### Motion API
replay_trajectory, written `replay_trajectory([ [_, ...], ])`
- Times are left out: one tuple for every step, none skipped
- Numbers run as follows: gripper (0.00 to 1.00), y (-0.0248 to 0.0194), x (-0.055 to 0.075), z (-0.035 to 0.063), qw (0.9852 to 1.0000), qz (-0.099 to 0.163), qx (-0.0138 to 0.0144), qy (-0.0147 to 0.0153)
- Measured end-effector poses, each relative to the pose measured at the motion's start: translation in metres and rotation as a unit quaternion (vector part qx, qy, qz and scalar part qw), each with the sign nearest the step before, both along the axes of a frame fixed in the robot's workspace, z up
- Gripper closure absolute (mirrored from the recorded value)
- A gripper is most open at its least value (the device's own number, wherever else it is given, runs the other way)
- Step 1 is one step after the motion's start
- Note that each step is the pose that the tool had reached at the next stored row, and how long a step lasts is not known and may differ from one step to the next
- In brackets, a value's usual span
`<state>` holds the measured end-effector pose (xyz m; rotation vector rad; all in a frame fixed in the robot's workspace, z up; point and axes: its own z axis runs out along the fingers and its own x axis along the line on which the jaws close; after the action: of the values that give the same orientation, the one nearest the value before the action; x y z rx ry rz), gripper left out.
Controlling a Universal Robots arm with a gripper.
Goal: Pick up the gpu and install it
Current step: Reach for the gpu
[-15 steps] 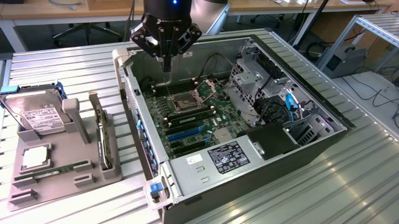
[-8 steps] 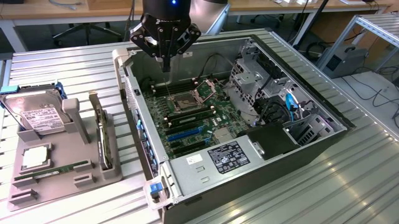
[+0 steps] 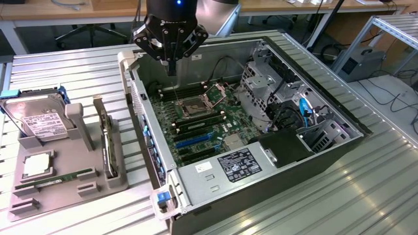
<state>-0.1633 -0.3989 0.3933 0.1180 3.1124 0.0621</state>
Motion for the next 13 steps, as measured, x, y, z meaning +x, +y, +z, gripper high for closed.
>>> replay_trajectory([
  [0.89,0.0000,-0.0003,0.0000,1.0000,0.000,0.0000,0.0000],
  [0.89,0.0000,-0.0005,0.0000,1.0000,0.000,0.0000,0.0000],
  [0.89,0.0000,-0.0008,0.0000,1.0000,0.000,0.0000,0.0000],
  [0.89,0.0000,-0.0012,0.0000,1.0000,0.000,0.0000,0.0000],
  [0.89,0.0000,-0.0016,0.0000,1.0000,0.000,0.0000,0.0000],
  [0.89,0.0000,-0.0022,0.0000,1.0000,0.000,0.0000,0.0000],
  [0.89,0.0000,-0.0027,0.0000,1.0000,0.000,0.0000,0.0000],
  [0.89,0.0000,-0.0031,0.0000,1.0000,0.000,0.0000,0.0000],
  [0.89,0.0000,-0.0035,0.0000,1.0000,0.000,0.0000,0.0000],
  [0.89,0.0000,-0.0040,0.0000,1.0000,0.000,0.0000,0.0000],
  [0.89,0.0000,-0.0044,0.0000,1.0000,0.000,0.0000,0.0000],
  [0.89,0.0000,-0.0048,0.0000,1.0000,0.000,0.0000,0.0000],
  [0.89,0.0000,-0.0052,0.0000,1.0000,0.000,0.0000,0.0000],
])
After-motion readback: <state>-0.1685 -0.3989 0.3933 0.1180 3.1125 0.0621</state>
